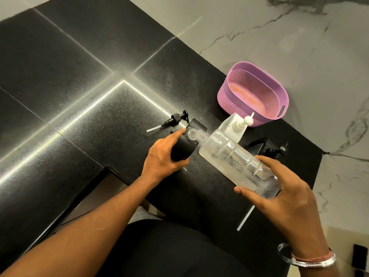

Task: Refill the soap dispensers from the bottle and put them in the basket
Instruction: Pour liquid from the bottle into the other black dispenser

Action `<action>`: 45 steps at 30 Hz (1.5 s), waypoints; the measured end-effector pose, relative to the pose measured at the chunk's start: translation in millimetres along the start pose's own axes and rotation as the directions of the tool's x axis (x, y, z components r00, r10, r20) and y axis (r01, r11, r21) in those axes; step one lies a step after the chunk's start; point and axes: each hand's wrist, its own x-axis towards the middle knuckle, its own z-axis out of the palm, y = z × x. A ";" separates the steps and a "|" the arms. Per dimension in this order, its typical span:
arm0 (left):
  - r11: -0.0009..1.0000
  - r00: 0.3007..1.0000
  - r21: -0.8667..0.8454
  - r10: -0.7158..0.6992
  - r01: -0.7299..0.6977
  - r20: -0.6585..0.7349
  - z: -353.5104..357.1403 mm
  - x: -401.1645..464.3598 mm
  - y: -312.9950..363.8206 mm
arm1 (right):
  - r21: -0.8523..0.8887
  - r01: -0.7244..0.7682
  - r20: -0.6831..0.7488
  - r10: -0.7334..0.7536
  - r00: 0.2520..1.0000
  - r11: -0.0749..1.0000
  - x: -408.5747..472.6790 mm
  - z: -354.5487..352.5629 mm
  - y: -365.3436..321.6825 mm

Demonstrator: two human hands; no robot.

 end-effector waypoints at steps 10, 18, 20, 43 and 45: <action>1.000 1.000 0.000 0.001 -0.001 0.015 -1.9 -0.9 1.6 | 0.005 -0.003 -0.006 0.003 1.000 1.000 -0.4 0.5 0.9; 0.994 0.997 -0.079 0.081 -0.080 0.005 -2.7 3.0 1.1 | -0.005 -0.002 -0.009 0.002 1.000 1.000 -0.6 -0.2 0.5; 0.995 0.997 -0.062 0.081 -0.082 -0.008 -3.4 3.1 1.6 | -0.003 -0.003 -0.008 0.003 1.000 1.000 -0.9 -0.3 0.5; 0.995 0.996 -0.041 0.089 -0.090 -0.014 -2.4 3.2 1.6 | -0.025 -0.004 0.007 0.005 1.000 1.000 0.5 -3.1 0.3; 0.995 0.996 -0.039 0.090 -0.090 -0.011 -2.1 3.5 1.1 | -0.028 -0.004 0.006 0.004 1.000 1.000 0.4 -3.1 0.0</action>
